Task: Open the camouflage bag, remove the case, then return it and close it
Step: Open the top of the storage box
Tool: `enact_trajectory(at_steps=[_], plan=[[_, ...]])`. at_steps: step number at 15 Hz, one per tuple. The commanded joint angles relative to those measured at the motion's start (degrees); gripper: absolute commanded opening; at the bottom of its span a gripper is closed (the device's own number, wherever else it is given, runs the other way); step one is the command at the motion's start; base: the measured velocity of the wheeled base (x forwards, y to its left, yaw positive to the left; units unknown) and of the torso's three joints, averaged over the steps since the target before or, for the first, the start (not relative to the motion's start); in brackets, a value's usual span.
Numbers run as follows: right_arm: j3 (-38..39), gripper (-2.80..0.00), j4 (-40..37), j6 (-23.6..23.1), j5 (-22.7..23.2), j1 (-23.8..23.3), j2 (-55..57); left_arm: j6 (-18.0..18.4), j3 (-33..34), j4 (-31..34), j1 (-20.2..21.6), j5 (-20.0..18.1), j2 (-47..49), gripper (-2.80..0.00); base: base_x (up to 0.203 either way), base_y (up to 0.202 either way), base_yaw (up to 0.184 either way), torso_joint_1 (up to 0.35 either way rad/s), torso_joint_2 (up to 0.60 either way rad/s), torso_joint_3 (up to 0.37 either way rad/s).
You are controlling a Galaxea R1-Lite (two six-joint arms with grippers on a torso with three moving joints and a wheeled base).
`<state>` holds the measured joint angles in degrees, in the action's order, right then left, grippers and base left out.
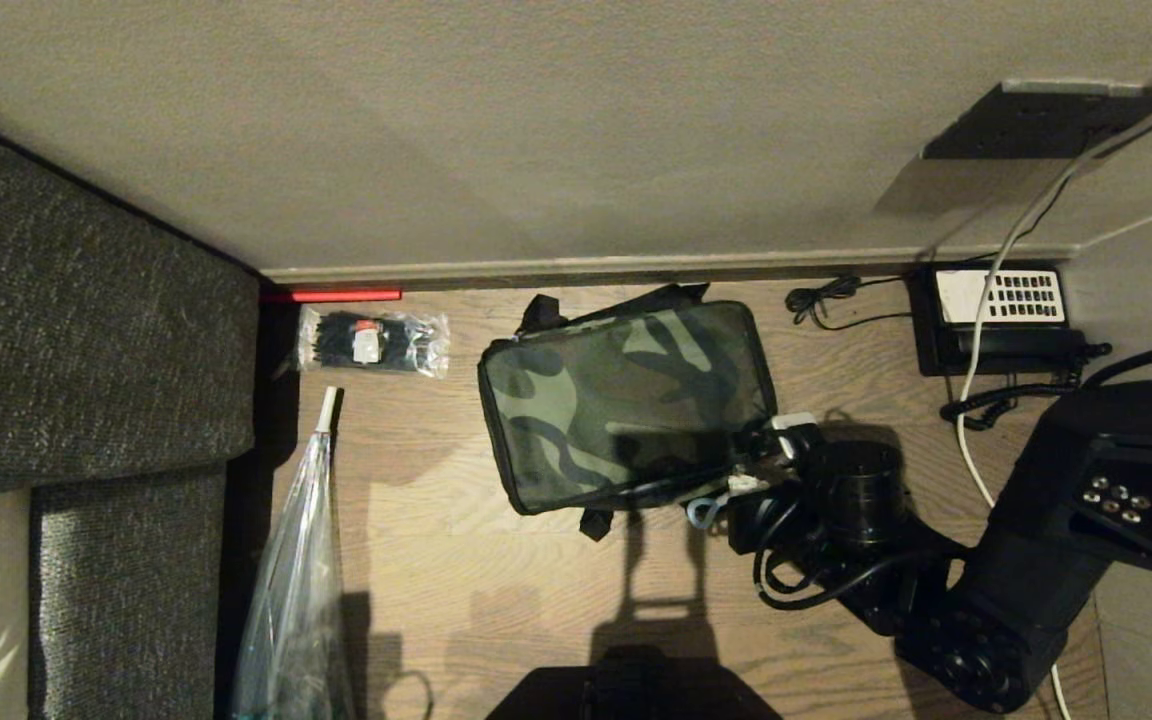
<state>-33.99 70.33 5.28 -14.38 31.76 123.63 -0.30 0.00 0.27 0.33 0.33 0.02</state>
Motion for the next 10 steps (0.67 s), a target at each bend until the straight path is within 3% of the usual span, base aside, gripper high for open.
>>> enact_trajectory(at_steps=[1, 3, 4, 10], plan=[[-0.3, -2.80, 0.0, 0.3, 0.1, 1.6, 0.8, 0.0, 0.2, 0.0, 0.0, 0.0, -0.1, -2.80, 0.000, 0.000, 0.000, 0.000, 0.00, 0.000], [0.2, -2.80, 0.0, 0.3, 0.1, 1.6, 1.5, 0.0, 0.2, 0.0, 0.0, 0.0, -0.1, -2.80, 0.000, 0.000, 0.000, 0.000, 0.00, 0.000], [-0.3, 0.00, 0.1, 0.3, 0.2, 1.6, 1.7, 0.0, 0.2, 0.0, 0.0, 0.0, -0.1, -2.80, 0.000, 0.000, 0.000, 0.000, 0.00, 0.000], [0.3, 0.00, -4.0, 0.3, 1.0, -0.2, -4.6, 0.0, 0.2, 0.0, 0.0, 0.0, -0.1, -2.80, 0.000, 0.000, 0.000, 0.000, 0.00, 0.000]])
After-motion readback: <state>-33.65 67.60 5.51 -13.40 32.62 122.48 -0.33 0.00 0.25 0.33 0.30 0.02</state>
